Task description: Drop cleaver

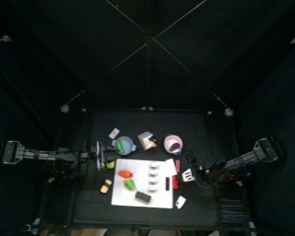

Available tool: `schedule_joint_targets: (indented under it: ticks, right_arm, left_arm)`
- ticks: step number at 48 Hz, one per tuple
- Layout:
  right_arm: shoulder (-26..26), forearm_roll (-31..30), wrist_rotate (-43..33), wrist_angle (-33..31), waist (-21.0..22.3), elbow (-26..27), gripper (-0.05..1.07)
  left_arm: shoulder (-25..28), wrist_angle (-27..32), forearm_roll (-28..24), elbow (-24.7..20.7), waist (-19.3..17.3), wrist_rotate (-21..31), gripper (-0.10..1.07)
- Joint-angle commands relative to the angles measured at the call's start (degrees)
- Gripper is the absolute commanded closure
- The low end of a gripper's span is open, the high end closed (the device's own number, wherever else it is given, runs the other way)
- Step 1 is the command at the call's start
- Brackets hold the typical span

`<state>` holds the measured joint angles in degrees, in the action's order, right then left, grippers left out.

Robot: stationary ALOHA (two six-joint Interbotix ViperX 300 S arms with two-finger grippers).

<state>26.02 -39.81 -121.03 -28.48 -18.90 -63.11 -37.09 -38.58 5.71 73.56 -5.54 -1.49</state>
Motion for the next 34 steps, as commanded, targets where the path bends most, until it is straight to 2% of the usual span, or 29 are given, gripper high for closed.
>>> schedule_joint_targets:
  ticks: [1,19,34]
  right_arm:
    - [0.26,0.00,0.09,-0.18,0.09,0.88,0.18]
    - [-1.32,-2.11,0.09,-0.18,0.18,3.60,0.18]
    - [-6.77,-13.27,0.09,0.35,0.62,7.82,0.18]
  left_arm:
    - [0.00,-0.18,0.00,-0.62,0.00,-0.09,0.22]
    - [0.00,-0.09,-0.26,0.00,0.18,-0.18,0.22]
    - [0.18,0.97,-3.25,0.62,0.18,-0.18,0.22]
